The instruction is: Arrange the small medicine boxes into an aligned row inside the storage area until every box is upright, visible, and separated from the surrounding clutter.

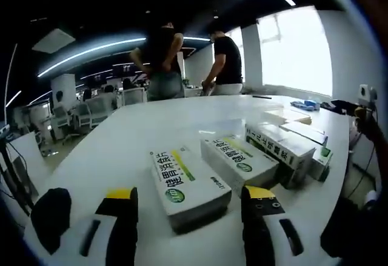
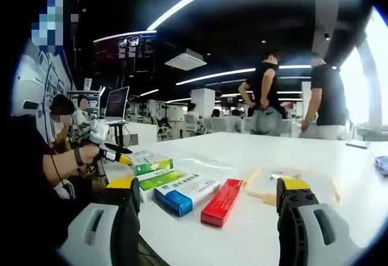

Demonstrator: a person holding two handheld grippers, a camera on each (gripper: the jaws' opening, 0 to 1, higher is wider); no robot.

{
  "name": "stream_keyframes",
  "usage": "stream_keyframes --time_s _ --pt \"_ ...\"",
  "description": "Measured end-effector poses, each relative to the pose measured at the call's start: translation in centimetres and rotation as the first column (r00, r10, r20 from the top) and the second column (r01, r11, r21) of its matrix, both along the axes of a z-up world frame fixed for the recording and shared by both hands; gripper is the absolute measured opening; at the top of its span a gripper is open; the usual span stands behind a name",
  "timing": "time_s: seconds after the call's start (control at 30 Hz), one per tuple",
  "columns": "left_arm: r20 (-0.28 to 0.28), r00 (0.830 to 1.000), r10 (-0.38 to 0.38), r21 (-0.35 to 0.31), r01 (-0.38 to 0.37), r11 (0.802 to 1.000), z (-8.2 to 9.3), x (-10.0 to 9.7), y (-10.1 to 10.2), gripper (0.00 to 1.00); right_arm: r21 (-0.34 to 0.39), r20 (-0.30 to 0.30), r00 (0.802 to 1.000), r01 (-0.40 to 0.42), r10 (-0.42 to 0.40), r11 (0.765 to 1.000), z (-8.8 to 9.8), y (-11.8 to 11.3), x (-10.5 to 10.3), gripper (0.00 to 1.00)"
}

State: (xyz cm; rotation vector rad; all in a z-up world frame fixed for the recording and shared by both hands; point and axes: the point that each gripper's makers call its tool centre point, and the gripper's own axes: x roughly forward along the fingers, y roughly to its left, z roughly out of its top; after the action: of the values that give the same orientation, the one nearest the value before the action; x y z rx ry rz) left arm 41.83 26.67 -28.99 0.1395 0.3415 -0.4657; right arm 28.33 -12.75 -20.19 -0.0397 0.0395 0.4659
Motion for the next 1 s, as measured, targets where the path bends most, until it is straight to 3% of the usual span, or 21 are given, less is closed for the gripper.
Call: stream_keyframes --time_s 0.33,0.53,0.67,1.0 --pt "-0.014 1.000 0.001 -0.055 -0.002 0.998 -0.2 -0.6 -0.7 0.63 -0.004 -0.004 1.000 0.000 0.000 1.000 -0.2 0.1 0.0 0.91" --pt "-0.009 1.000 0.003 -0.048 -0.003 0.999 -0.1 -0.6 -0.8 0.63 0.002 -0.006 1.000 0.008 -0.008 1.000 -0.3 -0.2 0.0 0.91" --pt "-0.023 0.999 -0.025 -0.038 0.024 0.999 -0.4 -0.9 -1.0 0.49 0.000 -0.001 1.000 0.003 -0.003 1.000 -0.1 0.0 -0.1 0.91" --pt "-0.042 0.999 -0.014 -0.036 0.012 0.999 -0.6 -0.4 0.3 0.47 0.001 0.004 1.000 0.012 -0.012 1.000 0.0 -0.4 -0.5 0.91"
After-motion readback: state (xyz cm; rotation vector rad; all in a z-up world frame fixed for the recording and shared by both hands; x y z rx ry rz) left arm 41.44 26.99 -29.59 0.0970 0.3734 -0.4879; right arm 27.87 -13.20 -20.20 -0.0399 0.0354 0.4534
